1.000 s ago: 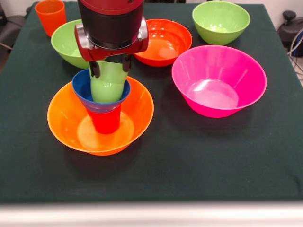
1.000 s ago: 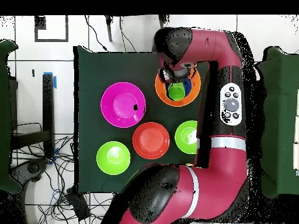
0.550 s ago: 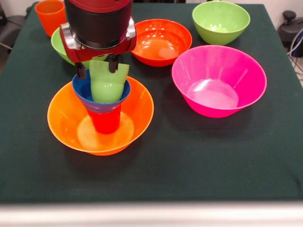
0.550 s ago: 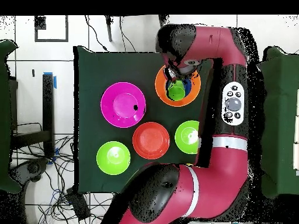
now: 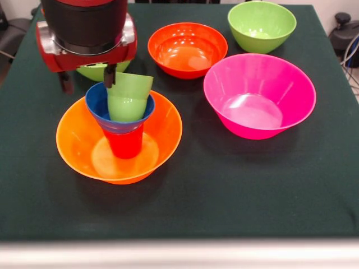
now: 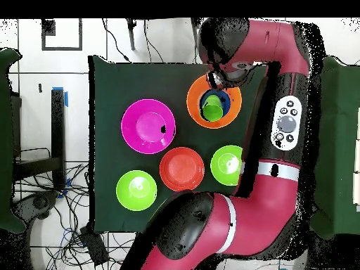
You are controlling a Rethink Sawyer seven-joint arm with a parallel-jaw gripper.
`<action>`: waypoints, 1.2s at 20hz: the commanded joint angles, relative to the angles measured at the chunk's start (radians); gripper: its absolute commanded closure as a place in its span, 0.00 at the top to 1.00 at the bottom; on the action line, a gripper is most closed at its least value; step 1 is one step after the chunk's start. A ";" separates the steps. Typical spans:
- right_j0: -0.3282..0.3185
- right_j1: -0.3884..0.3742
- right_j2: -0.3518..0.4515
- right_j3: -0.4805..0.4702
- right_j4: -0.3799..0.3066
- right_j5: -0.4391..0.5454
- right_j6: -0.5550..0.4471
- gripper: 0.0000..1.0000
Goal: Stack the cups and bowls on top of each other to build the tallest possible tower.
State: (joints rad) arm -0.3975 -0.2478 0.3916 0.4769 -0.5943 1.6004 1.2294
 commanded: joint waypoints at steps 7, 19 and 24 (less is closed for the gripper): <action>0.078 0.103 0.038 -0.284 -0.181 0.227 0.393 1.00; 0.049 0.077 -0.014 -0.211 -0.094 0.245 0.725 1.00; 0.053 0.038 -0.069 -0.110 -0.018 0.212 0.897 1.00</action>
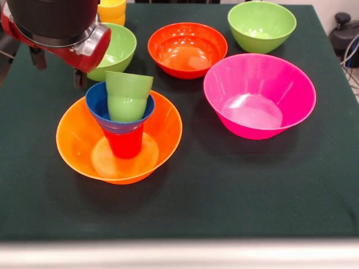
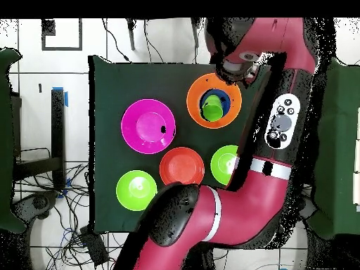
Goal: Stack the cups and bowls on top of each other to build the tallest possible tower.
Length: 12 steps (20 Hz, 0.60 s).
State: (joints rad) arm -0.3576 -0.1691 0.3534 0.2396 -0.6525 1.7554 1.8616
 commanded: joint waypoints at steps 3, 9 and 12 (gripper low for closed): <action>0.031 -0.043 -0.045 0.137 0.069 0.068 0.379 1.00; 0.065 -0.039 -0.073 0.166 0.142 0.041 0.583 1.00; 0.073 -0.036 -0.078 0.183 0.190 0.027 0.658 1.00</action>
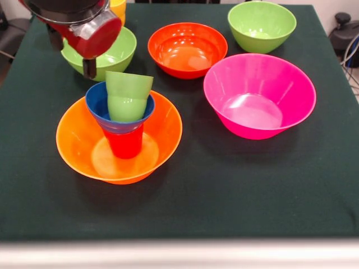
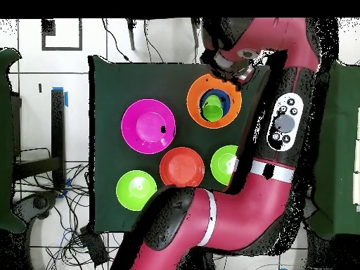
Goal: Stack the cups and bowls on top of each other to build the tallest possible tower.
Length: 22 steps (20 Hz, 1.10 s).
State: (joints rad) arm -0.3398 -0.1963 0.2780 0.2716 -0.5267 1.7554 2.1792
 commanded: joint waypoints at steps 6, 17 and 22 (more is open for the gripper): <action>0.078 -0.051 -0.052 0.294 0.173 -0.097 0.487 1.00; 0.111 -0.091 -0.118 0.489 0.287 -0.372 0.604 1.00; 0.125 -0.121 -0.146 0.591 0.291 -0.524 0.535 1.00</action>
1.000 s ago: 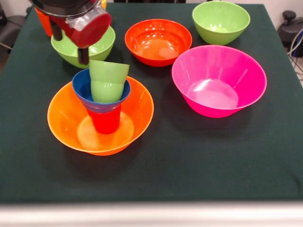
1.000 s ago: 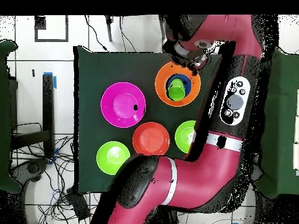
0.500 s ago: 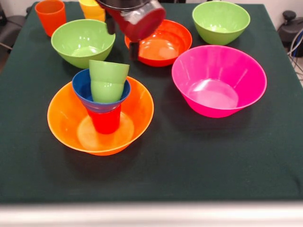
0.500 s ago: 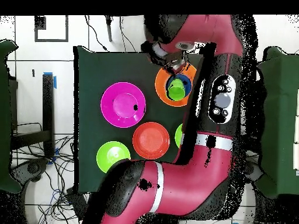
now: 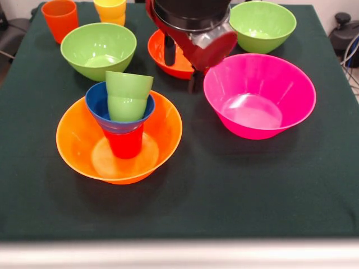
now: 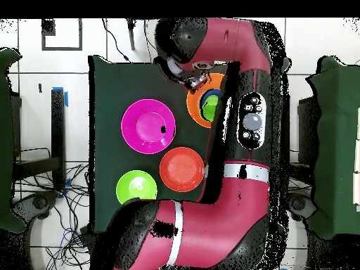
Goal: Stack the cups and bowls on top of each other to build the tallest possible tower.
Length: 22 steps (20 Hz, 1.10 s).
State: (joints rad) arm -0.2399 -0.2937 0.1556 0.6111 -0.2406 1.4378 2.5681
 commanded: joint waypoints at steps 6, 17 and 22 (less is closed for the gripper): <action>0.039 -0.031 -0.057 0.293 0.006 -0.240 0.094 1.00; 0.041 -0.037 -0.097 0.306 0.009 -0.191 0.023 1.00; 0.037 -0.039 -0.105 0.303 0.016 -0.181 0.012 1.00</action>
State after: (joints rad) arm -0.2193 -0.3223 0.0320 0.8179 -0.2354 1.2258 2.5681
